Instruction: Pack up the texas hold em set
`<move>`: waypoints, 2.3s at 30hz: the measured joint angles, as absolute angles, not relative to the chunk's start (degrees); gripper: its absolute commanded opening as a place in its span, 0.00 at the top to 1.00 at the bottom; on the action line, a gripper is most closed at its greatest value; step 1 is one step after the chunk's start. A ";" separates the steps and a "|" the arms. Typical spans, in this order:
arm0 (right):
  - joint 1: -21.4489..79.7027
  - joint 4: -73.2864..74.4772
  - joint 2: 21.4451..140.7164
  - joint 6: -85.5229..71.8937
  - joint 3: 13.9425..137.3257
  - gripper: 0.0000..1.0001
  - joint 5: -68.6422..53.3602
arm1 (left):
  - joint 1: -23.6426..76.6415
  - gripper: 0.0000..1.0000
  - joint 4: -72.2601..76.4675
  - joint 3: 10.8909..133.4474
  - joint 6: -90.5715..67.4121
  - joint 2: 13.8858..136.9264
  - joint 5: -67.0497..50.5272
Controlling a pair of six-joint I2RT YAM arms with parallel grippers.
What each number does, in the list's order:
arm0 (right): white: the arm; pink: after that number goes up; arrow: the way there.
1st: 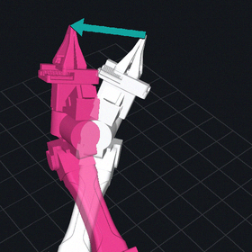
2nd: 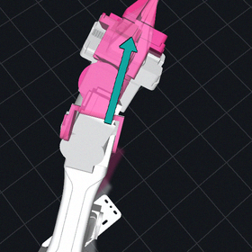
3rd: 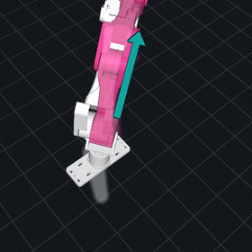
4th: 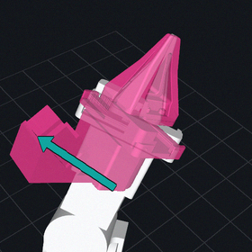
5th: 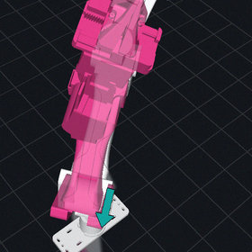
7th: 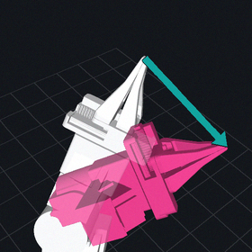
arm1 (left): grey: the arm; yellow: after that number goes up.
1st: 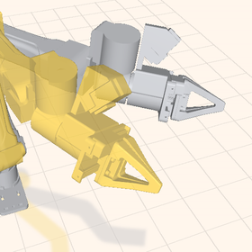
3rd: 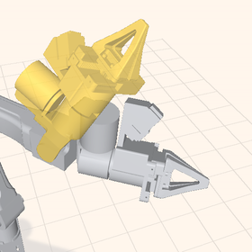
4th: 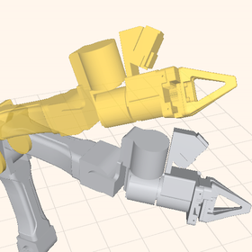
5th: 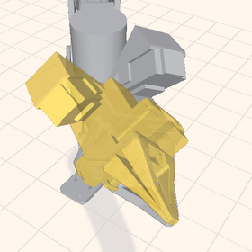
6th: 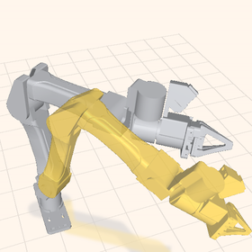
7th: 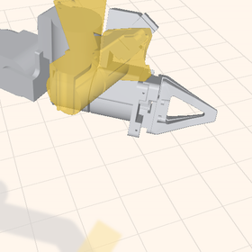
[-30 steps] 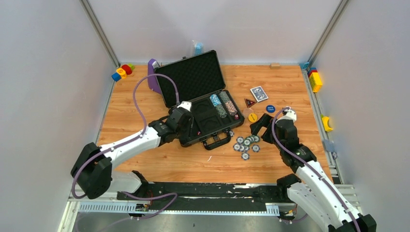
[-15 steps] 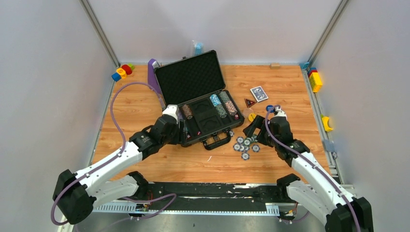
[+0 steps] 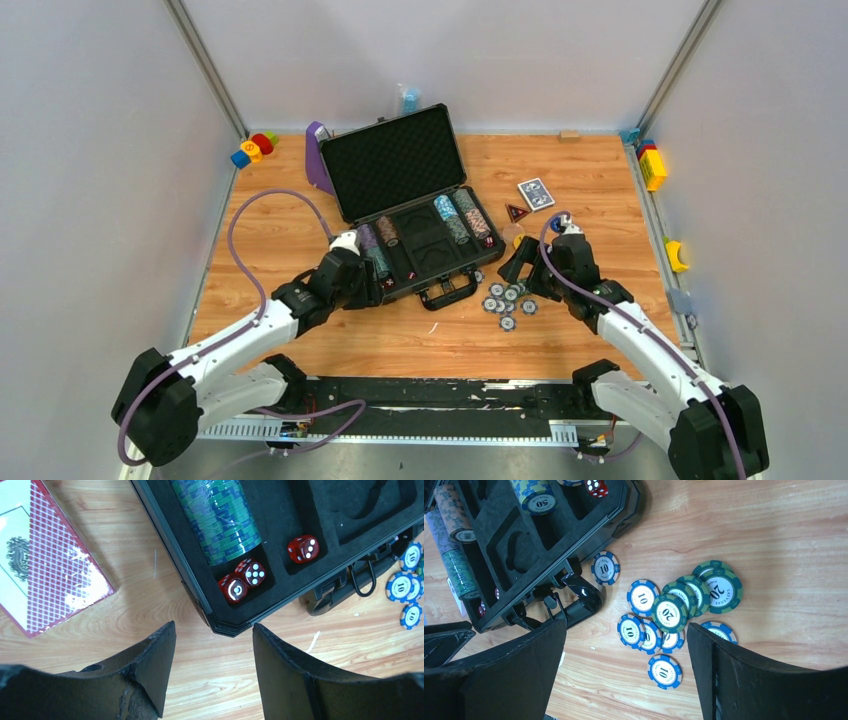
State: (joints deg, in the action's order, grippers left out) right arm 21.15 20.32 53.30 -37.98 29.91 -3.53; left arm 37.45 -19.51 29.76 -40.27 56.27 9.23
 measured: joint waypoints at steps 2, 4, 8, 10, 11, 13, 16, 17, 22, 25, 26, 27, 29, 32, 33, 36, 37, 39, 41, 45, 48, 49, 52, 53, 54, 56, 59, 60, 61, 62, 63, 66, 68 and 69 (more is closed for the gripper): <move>21.15 20.21 54.02 -37.21 30.52 0.08 -3.57 | 37.45 0.34 -18.24 29.32 -40.97 57.67 8.84; 21.15 20.08 54.61 -36.73 30.72 0.08 -3.79 | 37.39 0.36 -16.97 28.62 -41.74 59.07 8.54; 21.15 20.10 55.53 -36.23 30.74 0.07 -4.58 | 37.41 0.40 -14.33 28.42 -43.29 60.66 7.40; 21.15 20.05 55.57 -35.97 30.74 0.07 -4.80 | 37.41 0.44 -12.99 28.40 -43.90 61.45 6.70; 21.15 20.05 55.57 -35.83 30.76 0.07 -4.93 | 37.28 0.47 -12.19 28.27 -44.45 61.76 6.22; 21.15 20.05 55.57 -35.64 30.74 0.07 -5.06 | 36.53 0.52 -11.29 27.70 -45.28 61.78 5.17; 21.15 20.08 55.44 -35.48 30.74 0.07 -5.06 | 34.17 0.63 -9.72 25.87 -47.37 60.82 2.98; 21.15 20.05 55.35 -35.46 30.74 0.07 -5.06 | 32.99 0.68 -8.86 25.02 -48.18 60.49 3.03; 21.15 20.03 54.98 -35.44 30.74 0.07 -5.04 | 30.63 0.79 -7.31 23.55 -50.92 59.35 2.37; 21.15 20.05 54.98 -35.42 30.74 0.07 -5.02 | 29.93 0.83 -7.57 23.27 -51.75 58.19 3.38; 21.15 20.03 54.98 -35.42 30.74 0.07 -5.02 | 29.47 0.84 -7.73 23.07 -52.07 57.69 3.79; 21.15 20.03 54.98 -35.38 30.74 0.07 -5.02 | 29.08 0.84 -7.70 22.87 -52.29 57.32 4.21; 21.15 20.05 54.98 -35.22 30.74 0.07 -4.99 | 27.83 0.85 -8.14 22.72 -52.47 56.34 5.26; 21.15 20.05 54.98 -34.87 30.74 0.07 -4.99 | 25.91 0.85 -9.34 22.72 -52.56 54.59 7.01; 21.15 20.03 54.98 -34.79 30.74 0.07 -4.99 | 25.47 0.84 -9.72 22.72 -52.53 54.00 7.46; 21.15 20.05 54.98 -34.52 30.76 0.07 -4.99 | 23.81 0.82 -12.64 22.70 -51.68 52.75 10.94; 21.15 20.05 54.98 -34.41 30.74 0.06 -4.97 | 23.46 0.82 -13.39 22.70 -51.46 52.75 11.57; 21.15 20.10 54.98 -34.35 30.74 0.05 -4.54 | 23.20 0.80 -14.96 22.74 -50.81 52.75 12.73; 21.15 20.58 55.13 -34.33 30.83 0.03 -3.60 | 23.20 0.74 -17.06 23.27 -49.76 52.75 13.37; 21.15 22.87 56.77 -33.93 32.12 0.02 0.99 | 23.20 0.63 -21.04 26.15 -46.65 51.81 13.32; 21.15 24.40 57.82 -33.63 33.47 0.05 4.75 | 23.20 0.54 -22.24 28.64 -43.51 50.48 11.31; 21.15 24.84 58.17 -33.54 34.17 0.08 5.96 | 23.20 0.49 -22.31 29.28 -42.54 50.09 10.48; 20.93 25.23 59.83 -33.56 36.45 0.10 8.75 | 23.20 0.45 -22.28 30.79 -39.09 49.01 7.05; 20.60 25.30 60.82 -33.61 37.45 0.11 9.39 | 23.20 0.44 -22.26 31.03 -38.09 48.73 6.07; 20.10 25.30 62.02 -33.65 38.59 0.11 9.91 | 23.20 0.43 -22.24 31.16 -36.93 48.51 5.10; 18.61 25.41 64.84 -33.82 40.97 0.12 10.87 | 23.20 0.43 -22.02 31.29 -35.24 48.29 3.84; 16.99 25.43 69.23 -34.37 44.42 0.14 12.16 | 23.20 0.42 -21.87 31.66 -32.45 48.25 2.74; 16.58 25.39 70.81 -34.61 45.60 0.14 12.53 | 23.20 0.41 -21.63 31.73 -31.77 48.25 2.57; 16.23 25.34 72.38 -34.96 46.72 0.15 12.75 | 23.20 0.41 -21.28 31.77 -31.20 48.25 2.48; 15.97 25.30 73.63 -35.29 47.53 0.15 12.95 | 23.20 0.41 -20.91 31.79 -30.76 48.25 2.39; 15.68 25.26 75.00 -35.73 48.38 0.15 13.02 | 23.20 0.40 -20.51 31.77 -30.41 48.23 2.39; 14.96 24.97 79.11 -36.88 50.37 0.15 12.93 | 23.20 0.36 -19.40 31.77 -29.76 48.05 2.44; 14.76 24.93 81.93 -37.58 51.55 0.15 12.84 | 23.20 0.33 -17.74 31.38 -29.23 47.57 2.33; 14.68 24.93 83.24 -37.91 52.16 0.15 12.73 | 23.20 0.31 -16.78 31.03 -28.99 47.20 2.09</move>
